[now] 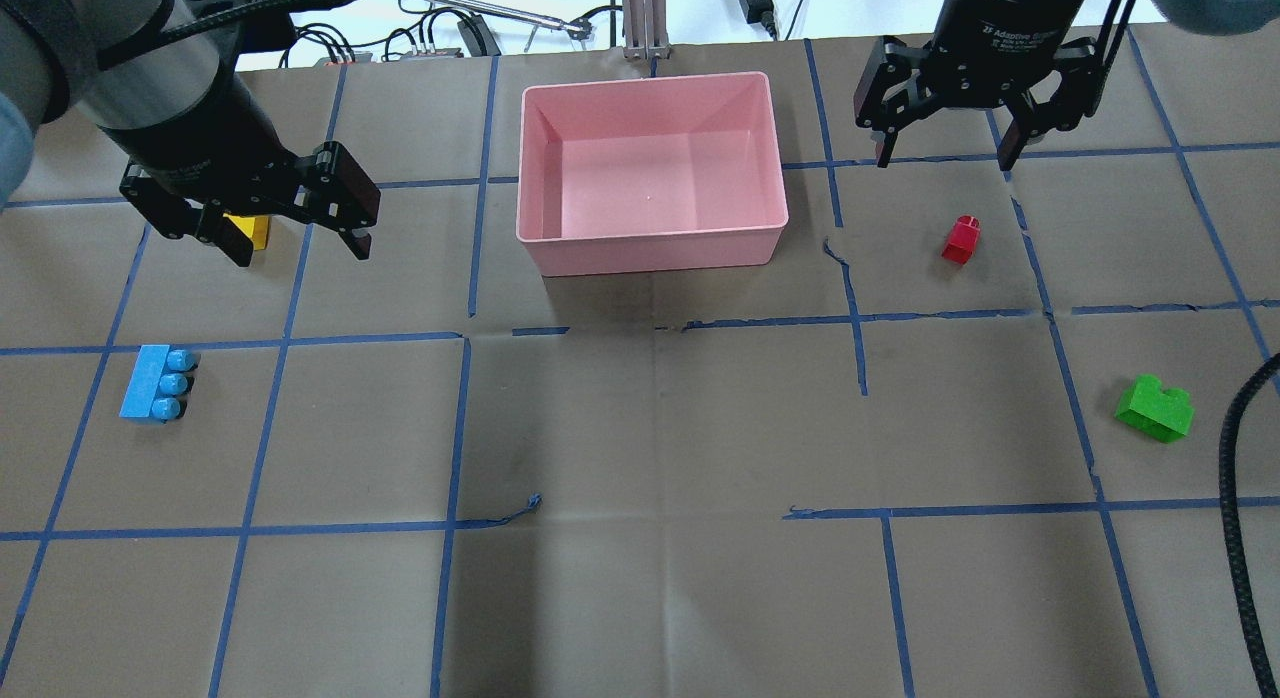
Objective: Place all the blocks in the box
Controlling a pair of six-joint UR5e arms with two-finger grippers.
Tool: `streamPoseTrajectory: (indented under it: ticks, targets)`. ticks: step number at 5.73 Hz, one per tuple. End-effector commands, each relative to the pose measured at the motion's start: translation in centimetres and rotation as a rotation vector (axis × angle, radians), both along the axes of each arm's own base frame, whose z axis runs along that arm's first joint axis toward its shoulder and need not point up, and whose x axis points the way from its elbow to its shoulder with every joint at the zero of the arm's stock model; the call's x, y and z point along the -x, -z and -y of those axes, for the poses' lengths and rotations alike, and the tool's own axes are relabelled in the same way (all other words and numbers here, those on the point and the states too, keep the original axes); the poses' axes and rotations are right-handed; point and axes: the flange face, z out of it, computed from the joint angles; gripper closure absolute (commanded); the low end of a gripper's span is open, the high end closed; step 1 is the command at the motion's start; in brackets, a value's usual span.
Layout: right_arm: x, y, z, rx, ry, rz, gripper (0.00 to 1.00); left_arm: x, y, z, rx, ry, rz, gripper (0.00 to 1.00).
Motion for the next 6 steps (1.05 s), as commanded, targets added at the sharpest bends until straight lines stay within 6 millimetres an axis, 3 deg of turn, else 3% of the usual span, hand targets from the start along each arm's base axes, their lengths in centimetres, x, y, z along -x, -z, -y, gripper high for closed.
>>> streamPoseTrajectory:
  ticks: [1,2,3,5,6]
  targets:
    - [0.0,0.0,0.0,0.001,0.001,0.001,0.00,-4.0,-1.1,-1.0,-0.001,0.000,0.028,0.00]
    - [-0.1,0.0,0.0,0.001,-0.002,0.002,0.00,-8.8,-0.7,-1.1,-0.044,-0.032,0.088,0.00]
    - [-0.1,0.0,0.0,0.001,-0.004,0.003,0.00,-13.6,1.0,-0.5,-0.075,-0.085,0.072,0.00]
    - [0.0,0.1,0.2,0.001,-0.031,0.014,0.00,-21.3,6.1,3.5,-0.062,0.014,0.064,0.01]
    - [0.6,0.1,0.6,0.009,-0.116,0.005,0.00,-23.3,9.8,7.0,-0.041,0.172,0.070,0.01]
